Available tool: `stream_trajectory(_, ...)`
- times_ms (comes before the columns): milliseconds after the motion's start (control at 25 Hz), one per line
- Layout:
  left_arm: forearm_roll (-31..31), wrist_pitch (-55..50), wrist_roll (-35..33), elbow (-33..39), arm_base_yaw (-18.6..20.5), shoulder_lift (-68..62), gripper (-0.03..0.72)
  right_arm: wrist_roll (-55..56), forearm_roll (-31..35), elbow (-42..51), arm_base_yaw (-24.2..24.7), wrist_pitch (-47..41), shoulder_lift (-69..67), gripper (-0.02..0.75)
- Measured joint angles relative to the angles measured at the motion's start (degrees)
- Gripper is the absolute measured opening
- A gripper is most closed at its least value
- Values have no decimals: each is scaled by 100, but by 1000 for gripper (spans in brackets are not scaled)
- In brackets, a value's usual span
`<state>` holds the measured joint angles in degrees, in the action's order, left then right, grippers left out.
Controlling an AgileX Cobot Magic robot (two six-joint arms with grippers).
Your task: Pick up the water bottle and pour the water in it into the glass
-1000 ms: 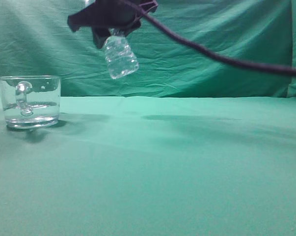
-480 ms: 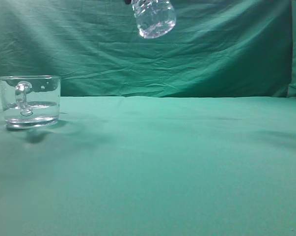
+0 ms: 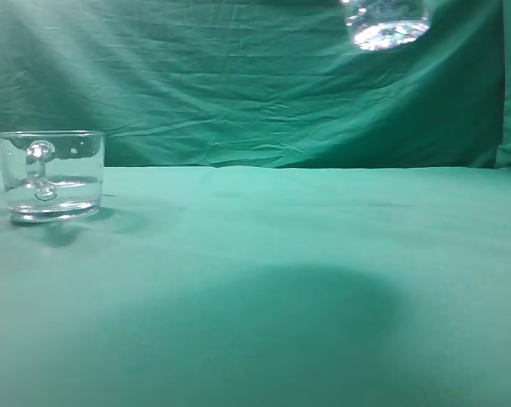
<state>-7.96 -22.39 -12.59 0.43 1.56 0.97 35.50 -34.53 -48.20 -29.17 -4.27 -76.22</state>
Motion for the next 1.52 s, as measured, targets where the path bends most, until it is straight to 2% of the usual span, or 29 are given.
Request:
stream_trajectory(320, 0, 0, 0, 0, 0, 0, 0, 11, -69, 811, 1409, 1014, 234, 312)
stream_trajectory(480, 0, 0, 0, 0, 0, 0, 0, -117, -102, 993, 1929, 1543, 200, 312)
stream_trajectory(680, 0, 0, 0, 0, 0, 0, 0, -1134, -136, 997, 2015, 1906, -256, 312)
stream_trajectory(840, 0, 0, 0, 0, 0, 0, 0, -1298, -145, 997, 2015, 2446, -845, 312)
stream_trajectory(1080, 0, 0, 0, 0, 0, 0, 0, -1440, 451, 997, 2015, 3411, -1797, 312)
stream_trajectory(1200, 0, 0, 0, 0, 0, 0, 0, -1687, 548, 997, 2015, 3934, -2240, 312)
stream_trajectory(1520, 0, 0, 0, 0, 0, 0, 0, -2147, 741, 987, 2015, 4223, -2720, 312)
